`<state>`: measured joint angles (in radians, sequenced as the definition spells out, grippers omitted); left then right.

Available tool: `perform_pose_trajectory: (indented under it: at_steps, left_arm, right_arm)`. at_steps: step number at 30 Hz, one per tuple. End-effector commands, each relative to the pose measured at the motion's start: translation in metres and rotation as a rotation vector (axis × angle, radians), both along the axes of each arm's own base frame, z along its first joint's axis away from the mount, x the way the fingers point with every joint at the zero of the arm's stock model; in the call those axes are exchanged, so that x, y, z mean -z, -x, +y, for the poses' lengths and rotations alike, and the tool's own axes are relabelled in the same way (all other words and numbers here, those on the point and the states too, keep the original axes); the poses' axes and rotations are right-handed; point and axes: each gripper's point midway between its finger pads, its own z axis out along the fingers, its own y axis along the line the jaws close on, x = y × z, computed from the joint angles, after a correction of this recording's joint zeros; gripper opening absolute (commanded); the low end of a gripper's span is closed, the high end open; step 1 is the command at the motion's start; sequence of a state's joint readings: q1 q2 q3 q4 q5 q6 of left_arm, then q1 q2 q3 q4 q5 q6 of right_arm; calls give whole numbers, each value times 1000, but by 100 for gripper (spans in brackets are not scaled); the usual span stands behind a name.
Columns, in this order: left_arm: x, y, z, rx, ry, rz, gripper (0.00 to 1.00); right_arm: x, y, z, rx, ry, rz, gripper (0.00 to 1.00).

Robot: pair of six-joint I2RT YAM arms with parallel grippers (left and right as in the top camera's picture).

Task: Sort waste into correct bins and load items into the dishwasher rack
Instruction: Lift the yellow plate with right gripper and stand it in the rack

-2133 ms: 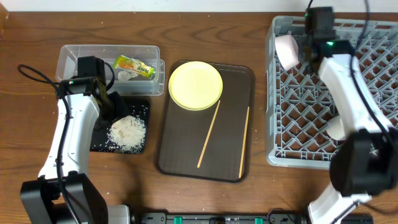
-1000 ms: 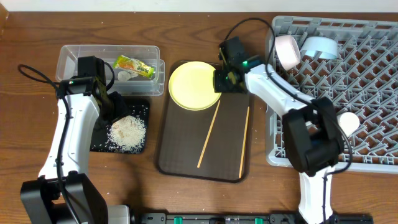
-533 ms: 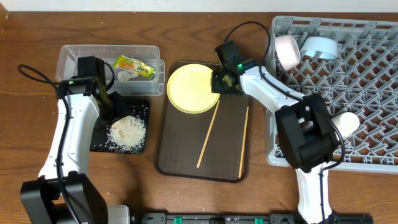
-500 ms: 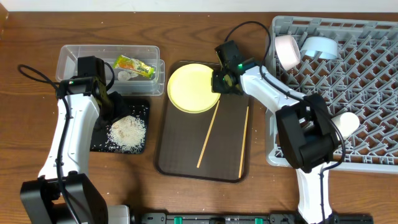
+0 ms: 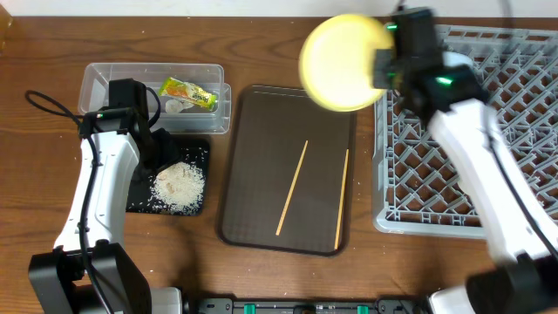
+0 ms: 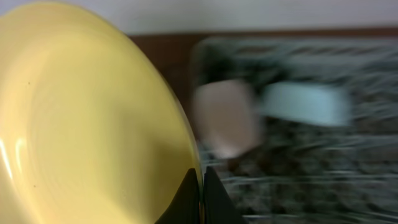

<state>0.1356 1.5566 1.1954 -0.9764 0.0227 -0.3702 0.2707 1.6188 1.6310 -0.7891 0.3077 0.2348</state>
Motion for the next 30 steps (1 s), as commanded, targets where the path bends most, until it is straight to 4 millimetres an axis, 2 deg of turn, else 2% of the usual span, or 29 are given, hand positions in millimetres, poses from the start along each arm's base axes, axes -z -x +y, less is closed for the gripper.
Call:
perform_pose_trajectory:
  at_steps: [1,4,7,9,15,22,26,30]
  left_arm:
    - [-4,0,2,-13,-9,-11,64]
    - [-4,0,2,-13,-9,-11,64]
    - [-4,0,2,-13,-9,-11,64]
    - [-4,0,2,-13,-9,-11,64]
    - [-4,0,2,-13,-9,-12,64]
    - [-4,0,2,-13,-8,-11,64]
    - [-4,0,2,-13,-9,-11,64]
    - [-4,0,2,-13,-8,-11,64]
  right_arm:
    - [-35,14,-66,135,259,-44,1]
    - [-58,33,-115,246,466,-24,1]
    - [-68,52,-151,331,650,55,1]
    - [-67,59,-164,352,703,105,1]
    - [-46,68,-180,363,721,211,1]
    - [-12,65,-199,373,741,339,1]
    - [8,58,-200,354,746,390,1]
    - [39,44,-190,287,687,434,1]
